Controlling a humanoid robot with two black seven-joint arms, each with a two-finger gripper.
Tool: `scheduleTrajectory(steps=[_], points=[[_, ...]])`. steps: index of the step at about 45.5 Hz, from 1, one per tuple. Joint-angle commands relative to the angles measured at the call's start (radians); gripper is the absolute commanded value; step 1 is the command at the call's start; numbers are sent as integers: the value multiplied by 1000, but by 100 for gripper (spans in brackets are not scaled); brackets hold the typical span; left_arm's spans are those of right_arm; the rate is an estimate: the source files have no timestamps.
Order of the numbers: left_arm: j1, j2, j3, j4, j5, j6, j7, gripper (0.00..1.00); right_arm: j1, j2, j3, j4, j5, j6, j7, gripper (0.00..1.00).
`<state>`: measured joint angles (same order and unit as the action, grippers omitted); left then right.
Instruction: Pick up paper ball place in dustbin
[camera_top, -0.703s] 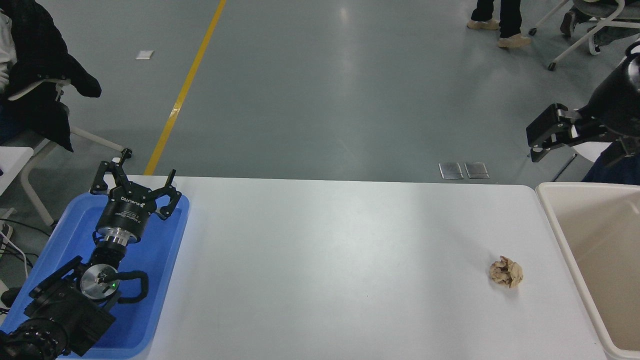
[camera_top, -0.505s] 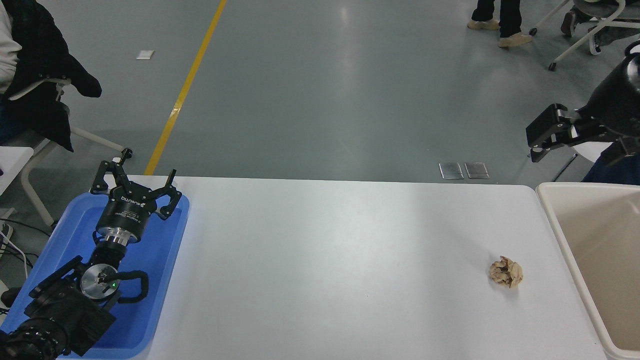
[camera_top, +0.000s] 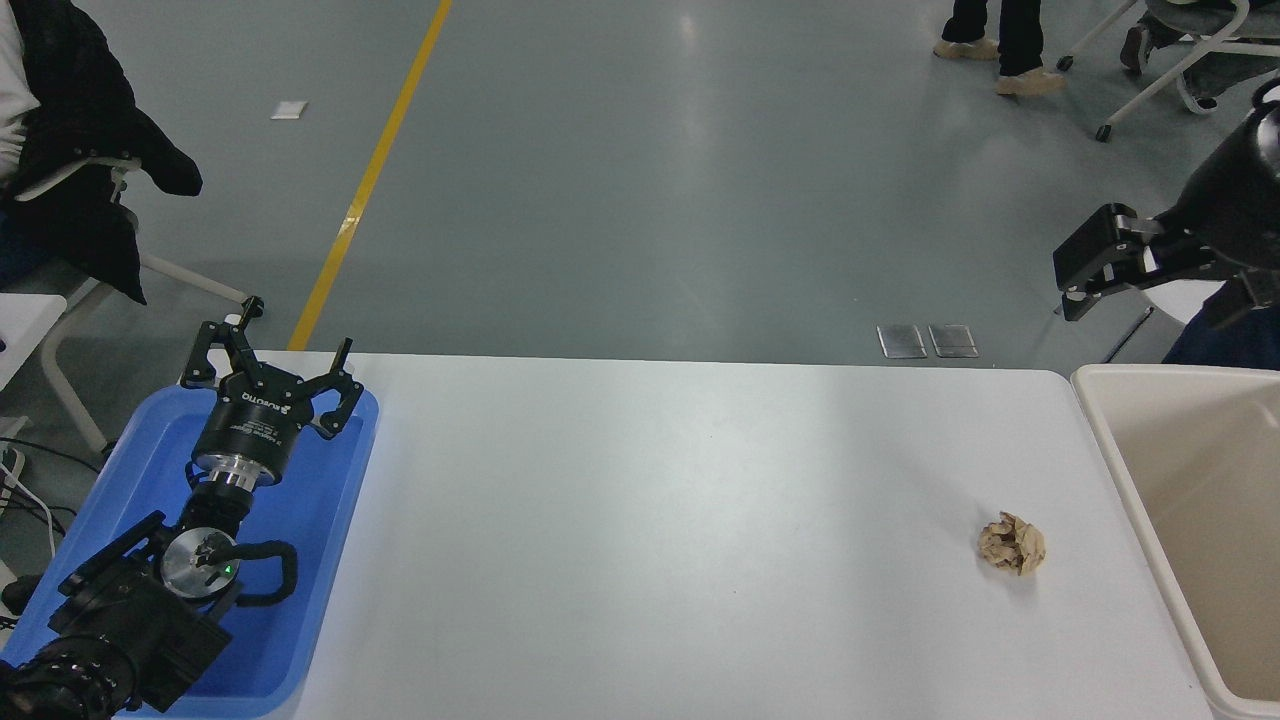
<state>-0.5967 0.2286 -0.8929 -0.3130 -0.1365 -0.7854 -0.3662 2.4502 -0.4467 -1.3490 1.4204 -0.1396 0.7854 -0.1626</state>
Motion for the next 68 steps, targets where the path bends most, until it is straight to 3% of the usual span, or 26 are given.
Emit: scheduleTrajectory(steps=[1, 52, 66, 68], points=[[0, 0, 0, 0, 0, 0, 1, 100, 1, -1, 2, 0, 0, 0, 0, 100], [0, 0, 0, 0, 0, 0, 1, 100, -10, -37, -33, 0, 3, 0, 0, 100], [0, 0, 0, 0, 0, 0, 1, 100, -296, -95, 65, -86, -1, 0, 0, 100], [0, 0, 0, 0, 0, 0, 1, 100, -335, -95, 77, -89, -3, -60, 0, 100]])
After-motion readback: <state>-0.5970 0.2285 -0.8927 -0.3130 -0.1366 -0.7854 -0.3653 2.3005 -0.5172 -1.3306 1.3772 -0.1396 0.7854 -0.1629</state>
